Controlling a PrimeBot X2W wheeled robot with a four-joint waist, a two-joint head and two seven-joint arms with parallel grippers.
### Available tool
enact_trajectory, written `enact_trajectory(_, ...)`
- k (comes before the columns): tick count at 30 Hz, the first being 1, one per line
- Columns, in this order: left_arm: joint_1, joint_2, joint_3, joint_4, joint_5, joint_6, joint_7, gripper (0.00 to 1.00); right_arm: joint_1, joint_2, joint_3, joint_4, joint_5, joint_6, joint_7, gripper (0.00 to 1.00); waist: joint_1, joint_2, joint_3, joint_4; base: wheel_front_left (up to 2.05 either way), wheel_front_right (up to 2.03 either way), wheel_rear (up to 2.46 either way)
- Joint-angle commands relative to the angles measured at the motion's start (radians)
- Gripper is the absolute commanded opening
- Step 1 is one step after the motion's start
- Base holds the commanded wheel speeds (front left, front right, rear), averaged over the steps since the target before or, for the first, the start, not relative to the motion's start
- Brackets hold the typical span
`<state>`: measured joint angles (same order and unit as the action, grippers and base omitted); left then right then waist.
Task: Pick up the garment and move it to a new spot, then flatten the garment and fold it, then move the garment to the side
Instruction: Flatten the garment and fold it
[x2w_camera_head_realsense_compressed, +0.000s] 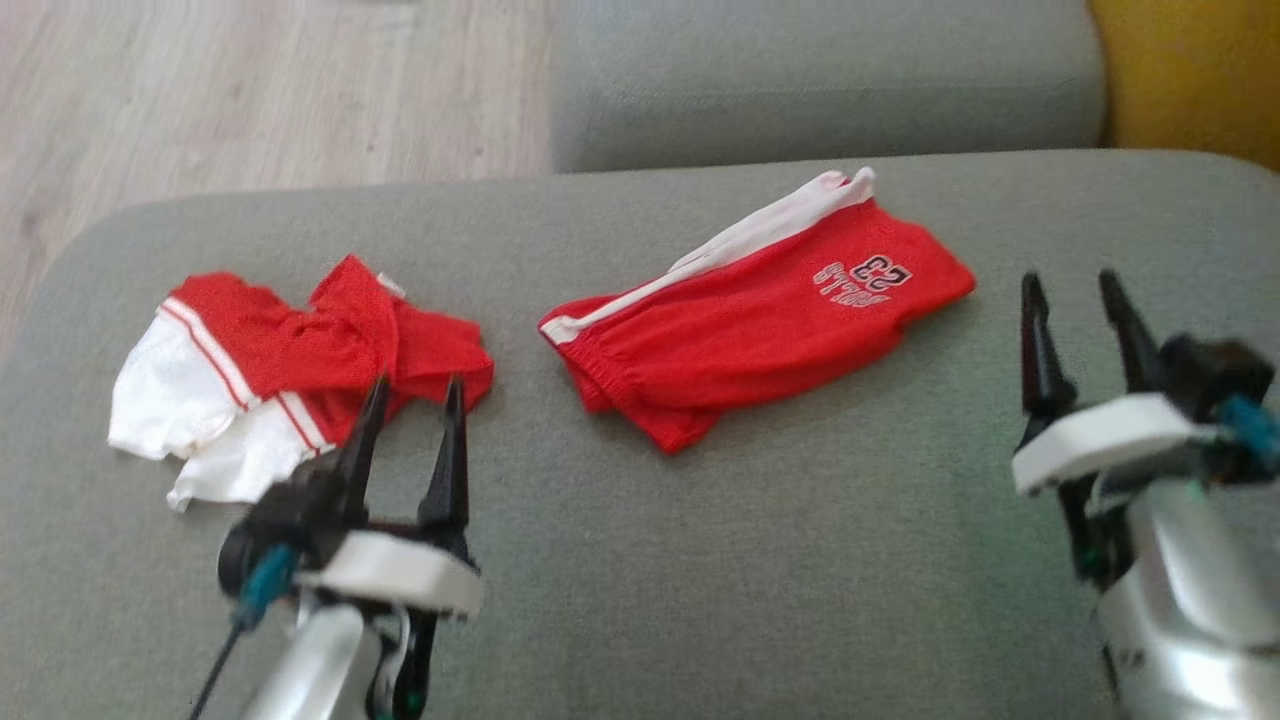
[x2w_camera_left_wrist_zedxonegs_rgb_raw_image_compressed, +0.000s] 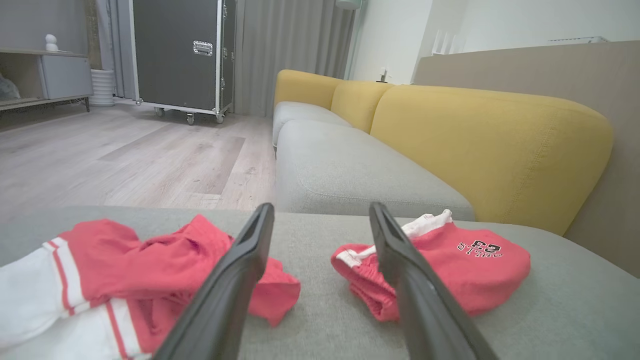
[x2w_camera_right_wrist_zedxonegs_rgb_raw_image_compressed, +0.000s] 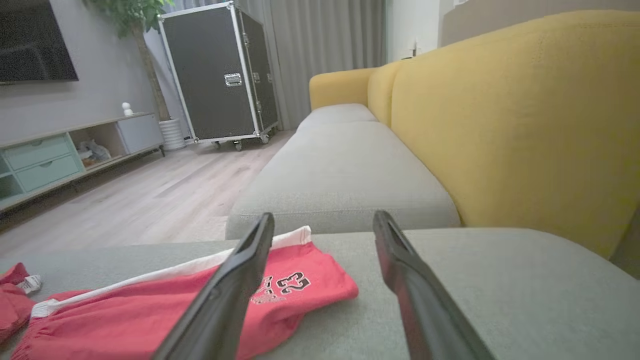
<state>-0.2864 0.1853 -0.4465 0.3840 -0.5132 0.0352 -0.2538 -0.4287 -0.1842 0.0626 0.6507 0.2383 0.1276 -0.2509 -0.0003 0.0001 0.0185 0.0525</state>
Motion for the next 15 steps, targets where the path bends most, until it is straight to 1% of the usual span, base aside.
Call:
enact_trajectory(1, -0.002, 0.005, 0.063, -0.041, 0.021, -0.006, -0.008, 1.00, 0.016, 0.027, -0.003, -0.048, -0.016, 0.003, -0.011, 1.00, 0.0003, -0.0001, -0.024, -0.022, 0.00, 0.00, 0.00)
enact_trajectory(4, 0.074, -0.018, 0.115, -0.062, 0.052, -0.018, -0.008, 1.00, 0.087, 0.070, -0.036, -0.095, -0.048, 0.003, -0.011, 1.00, 0.0003, -0.0001, -0.029, -0.035, 0.00, 0.00, 0.00)
enact_trajectory(5, 0.114, -0.034, 0.153, -0.075, 0.072, -0.025, -0.008, 1.00, 0.129, 0.094, -0.053, -0.121, -0.060, 0.003, -0.011, 1.00, 0.0003, -0.0001, -0.030, -0.043, 0.00, 0.00, 0.00)
enact_trajectory(7, 0.139, -0.043, 0.177, -0.081, 0.105, -0.038, -0.008, 1.00, 0.164, 0.112, -0.072, -0.146, -0.074, 0.003, -0.011, 1.00, 0.0003, -0.0001, -0.029, -0.046, 0.00, 0.00, 0.00)
enact_trajectory(10, 0.159, -0.060, 0.202, -0.084, 0.149, -0.056, -0.008, 1.00, 0.203, 0.127, -0.087, -0.169, -0.093, 0.003, -0.011, 1.00, 0.0003, -0.0001, -0.028, -0.048, 0.00, 0.00, 0.00)
enact_trajectory(15, 0.170, -0.094, 0.240, -0.096, 0.185, -0.087, -0.008, 1.00, 0.230, 0.133, -0.070, -0.186, -0.103, 0.003, -0.011, 1.00, 0.0003, -0.0001, -0.024, -0.042, 0.00, 0.00, 0.00)
